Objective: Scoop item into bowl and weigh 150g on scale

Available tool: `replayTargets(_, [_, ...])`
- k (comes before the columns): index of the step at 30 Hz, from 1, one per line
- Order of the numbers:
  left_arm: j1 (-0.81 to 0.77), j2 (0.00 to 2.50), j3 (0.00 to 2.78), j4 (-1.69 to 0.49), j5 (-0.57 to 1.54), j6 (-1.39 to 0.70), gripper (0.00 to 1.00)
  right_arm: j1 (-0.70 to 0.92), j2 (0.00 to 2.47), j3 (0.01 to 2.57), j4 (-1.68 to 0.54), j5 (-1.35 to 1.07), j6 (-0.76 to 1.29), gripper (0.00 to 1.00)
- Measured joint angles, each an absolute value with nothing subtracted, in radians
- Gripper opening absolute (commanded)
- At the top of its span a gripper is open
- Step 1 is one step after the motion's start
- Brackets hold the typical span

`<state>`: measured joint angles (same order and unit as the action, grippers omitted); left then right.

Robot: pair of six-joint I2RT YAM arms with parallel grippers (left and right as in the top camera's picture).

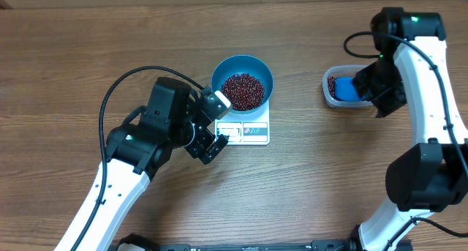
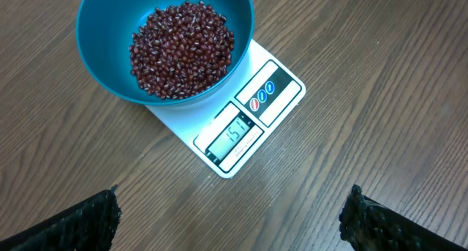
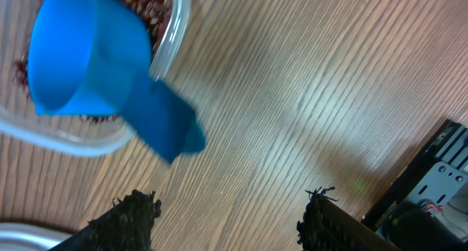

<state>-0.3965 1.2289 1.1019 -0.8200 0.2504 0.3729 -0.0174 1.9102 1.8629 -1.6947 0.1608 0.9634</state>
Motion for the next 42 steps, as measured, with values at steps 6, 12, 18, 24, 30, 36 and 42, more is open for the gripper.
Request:
replayTargets(6, [-0.397, 1.229, 1.102, -0.82, 0.25, 0.373, 0.99, 0.045, 1.91, 1.863, -1.659, 0.156, 0.978, 0.67])
replayTargets(12, [-0.397, 1.229, 1.102, -0.82, 0.25, 0.373, 1.0, 0.067, 1.91, 1.863, -1.636, 0.153, 0.945, 0.76])
replayTargets(18, [-0.397, 1.229, 1.102, -0.82, 0.25, 0.373, 0.99, 0.067, 1.91, 1.893, -1.613, 0.153, 0.813, 0.98])
replayTargets(24, [-0.397, 1.229, 1.102, -0.82, 0.25, 0.373, 1.0, 0.067, 1.91, 1.998, -1.648, 0.144, 0.641, 1.0])
replayTargets(30, [-0.397, 1.229, 1.102, -0.82, 0.25, 0.373, 1.0, 0.062, 1.91, 2.151, -1.695, 0.073, 0.447, 1.0])
replayTargets(36, [-0.397, 1.229, 1.102, -0.82, 0.25, 0.373, 1.0, 0.052, 1.899, 2.194, -1.695, 0.014, 0.298, 1.0])
replayTargets(42, [-0.397, 1.229, 1.102, -0.82, 0.25, 0.373, 0.99, 0.046, 1.899, 2.194, -1.686, 0.027, 0.257, 1.0])
